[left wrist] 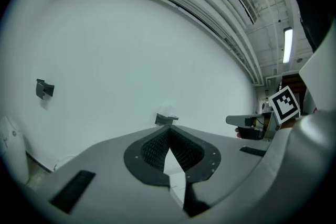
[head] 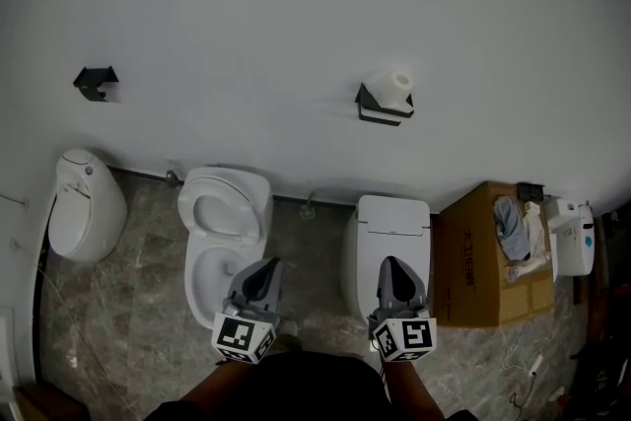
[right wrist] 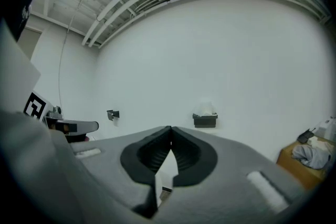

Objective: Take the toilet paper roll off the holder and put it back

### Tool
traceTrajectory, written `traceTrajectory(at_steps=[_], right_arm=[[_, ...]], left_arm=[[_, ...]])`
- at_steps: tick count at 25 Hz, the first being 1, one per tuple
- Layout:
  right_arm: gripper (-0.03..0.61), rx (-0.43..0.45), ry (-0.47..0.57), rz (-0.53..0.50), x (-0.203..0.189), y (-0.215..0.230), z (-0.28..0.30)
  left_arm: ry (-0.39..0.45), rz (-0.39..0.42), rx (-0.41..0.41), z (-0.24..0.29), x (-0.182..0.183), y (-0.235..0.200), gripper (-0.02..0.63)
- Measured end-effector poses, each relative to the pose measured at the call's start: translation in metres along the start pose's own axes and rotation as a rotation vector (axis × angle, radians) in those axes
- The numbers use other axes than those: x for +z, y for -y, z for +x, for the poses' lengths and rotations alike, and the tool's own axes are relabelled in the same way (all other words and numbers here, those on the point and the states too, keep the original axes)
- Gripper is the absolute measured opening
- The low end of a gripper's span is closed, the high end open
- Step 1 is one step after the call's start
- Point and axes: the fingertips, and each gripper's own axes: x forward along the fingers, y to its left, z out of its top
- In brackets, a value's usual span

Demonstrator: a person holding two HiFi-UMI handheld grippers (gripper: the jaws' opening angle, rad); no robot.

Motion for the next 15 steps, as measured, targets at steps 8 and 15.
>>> traceTrajectory(at_steps=[8, 15], right_arm=[[-0.003, -0.024, 0.035, -0.02, 0.011, 0.03, -0.019], [-0.003, -0.035, 0.034, -0.029, 0.004, 0.046, -0.028]], left_arm=[[0.019, 0.032, -0.019, 0.014, 0.004, 0.033, 0.012], [0.017, 0.05, -0.04, 0.025, -0.003, 0.054, 0.012]])
